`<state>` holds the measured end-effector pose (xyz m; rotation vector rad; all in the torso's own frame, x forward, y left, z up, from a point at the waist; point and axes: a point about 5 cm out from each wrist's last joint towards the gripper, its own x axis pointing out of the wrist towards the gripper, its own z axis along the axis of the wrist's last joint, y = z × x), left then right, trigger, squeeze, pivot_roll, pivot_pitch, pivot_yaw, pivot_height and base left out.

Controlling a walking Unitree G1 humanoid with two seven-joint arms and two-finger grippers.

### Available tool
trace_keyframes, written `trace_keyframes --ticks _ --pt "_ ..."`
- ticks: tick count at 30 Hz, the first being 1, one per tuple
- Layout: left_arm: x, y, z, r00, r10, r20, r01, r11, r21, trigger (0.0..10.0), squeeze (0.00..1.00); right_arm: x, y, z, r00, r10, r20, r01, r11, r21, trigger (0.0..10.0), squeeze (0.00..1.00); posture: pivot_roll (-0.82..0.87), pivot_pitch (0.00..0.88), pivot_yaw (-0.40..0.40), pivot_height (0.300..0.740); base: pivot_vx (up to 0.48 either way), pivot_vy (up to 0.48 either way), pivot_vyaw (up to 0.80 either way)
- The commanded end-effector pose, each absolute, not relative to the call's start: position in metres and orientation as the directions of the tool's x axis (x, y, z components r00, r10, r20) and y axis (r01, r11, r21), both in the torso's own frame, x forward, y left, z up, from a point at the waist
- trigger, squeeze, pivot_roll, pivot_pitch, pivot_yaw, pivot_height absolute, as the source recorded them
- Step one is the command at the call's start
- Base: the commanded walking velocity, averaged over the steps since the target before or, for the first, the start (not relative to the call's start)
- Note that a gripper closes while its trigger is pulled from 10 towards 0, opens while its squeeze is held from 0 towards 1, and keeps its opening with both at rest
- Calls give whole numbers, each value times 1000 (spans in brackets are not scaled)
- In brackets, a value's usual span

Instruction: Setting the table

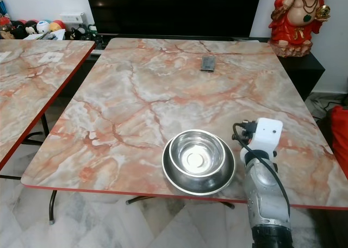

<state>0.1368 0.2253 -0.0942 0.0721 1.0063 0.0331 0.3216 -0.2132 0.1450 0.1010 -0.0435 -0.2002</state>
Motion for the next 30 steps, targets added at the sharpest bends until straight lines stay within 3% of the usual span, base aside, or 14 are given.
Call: trace_keyframes --ticks 1,7,13,21,30 --pt "127 228 -97 507 68 -859 3 997 81 10000 0 317 -216 146 974 -218 57 211 971 109 10000 0 -12 95 18 740 0 0 0" --pt "127 228 -97 508 73 -858 1 996 85 10000 0 304 -228 154 954 -267 139 254 962 101 10000 0 -17 88 16 740 0 0 0" --pt "129 227 -97 511 78 -856 -6 996 87 10000 0 297 -218 148 955 -250 162 236 966 103 10000 0 -23 49 14 740 0 0 0" --pt "137 226 -95 526 79 -847 -9 996 87 10000 0 303 -202 148 959 -224 176 211 973 89 10000 0 -34 0 14 740 0 0 0" --pt "149 221 -91 546 73 -835 -10 997 81 10000 0 311 -209 149 951 -252 179 235 966 110 10000 0 -48 0 6 740 0 0 0"
